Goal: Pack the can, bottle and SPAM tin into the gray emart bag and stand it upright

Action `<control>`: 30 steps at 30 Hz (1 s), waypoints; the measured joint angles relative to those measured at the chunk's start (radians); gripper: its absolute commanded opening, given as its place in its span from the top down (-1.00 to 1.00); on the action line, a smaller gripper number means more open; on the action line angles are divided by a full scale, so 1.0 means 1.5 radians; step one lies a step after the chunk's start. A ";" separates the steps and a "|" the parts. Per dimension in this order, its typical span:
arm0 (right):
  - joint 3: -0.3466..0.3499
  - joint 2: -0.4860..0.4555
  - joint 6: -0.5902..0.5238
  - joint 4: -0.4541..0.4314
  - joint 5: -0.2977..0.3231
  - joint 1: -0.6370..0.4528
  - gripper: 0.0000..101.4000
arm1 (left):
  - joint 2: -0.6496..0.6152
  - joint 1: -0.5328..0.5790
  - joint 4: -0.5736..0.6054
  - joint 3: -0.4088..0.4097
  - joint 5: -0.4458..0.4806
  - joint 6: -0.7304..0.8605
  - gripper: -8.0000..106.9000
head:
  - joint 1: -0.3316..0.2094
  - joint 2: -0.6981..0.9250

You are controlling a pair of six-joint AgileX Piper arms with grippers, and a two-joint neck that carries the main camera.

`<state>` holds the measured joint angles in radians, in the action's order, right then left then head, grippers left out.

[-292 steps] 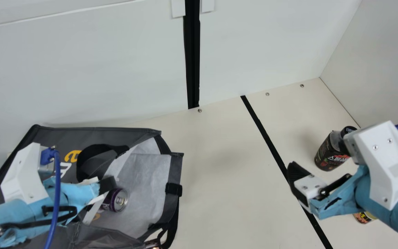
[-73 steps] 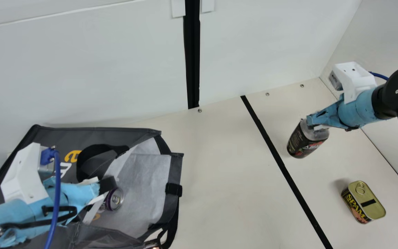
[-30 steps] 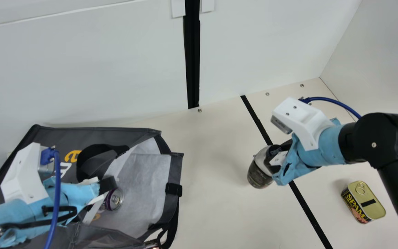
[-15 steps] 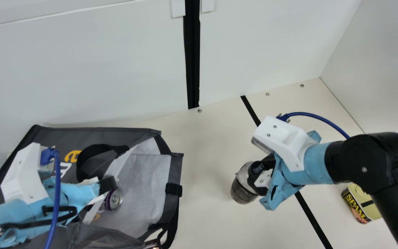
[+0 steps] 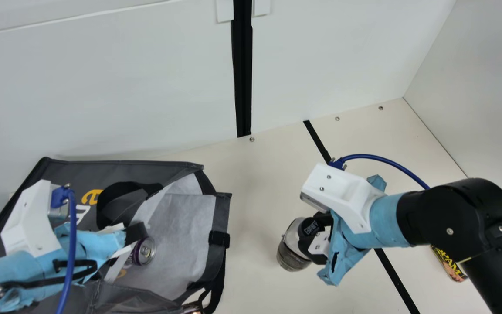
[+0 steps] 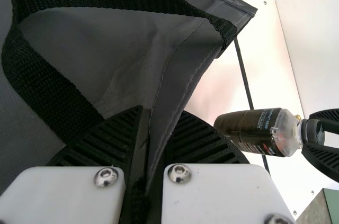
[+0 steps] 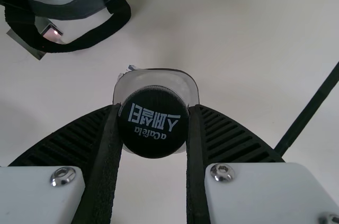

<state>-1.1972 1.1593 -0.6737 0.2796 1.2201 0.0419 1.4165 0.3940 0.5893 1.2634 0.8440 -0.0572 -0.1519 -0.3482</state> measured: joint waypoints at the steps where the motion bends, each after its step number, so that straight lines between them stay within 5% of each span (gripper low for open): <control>1: 0.000 0.000 -0.004 0.003 0.000 0.000 1.00 | 0.000 0.000 0.000 0.000 0.000 0.000 1.00 | 0.000 0.000; 30: -0.027 0.004 -0.156 0.288 -0.001 -0.064 1.00 | 0.000 0.000 0.000 0.000 0.000 0.000 1.00 | 0.000 0.001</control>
<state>-1.2370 1.1653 -0.9078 0.7114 1.2179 -0.0545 1.4165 0.3940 0.5893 1.2634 0.8440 -0.0572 -0.1519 -0.3467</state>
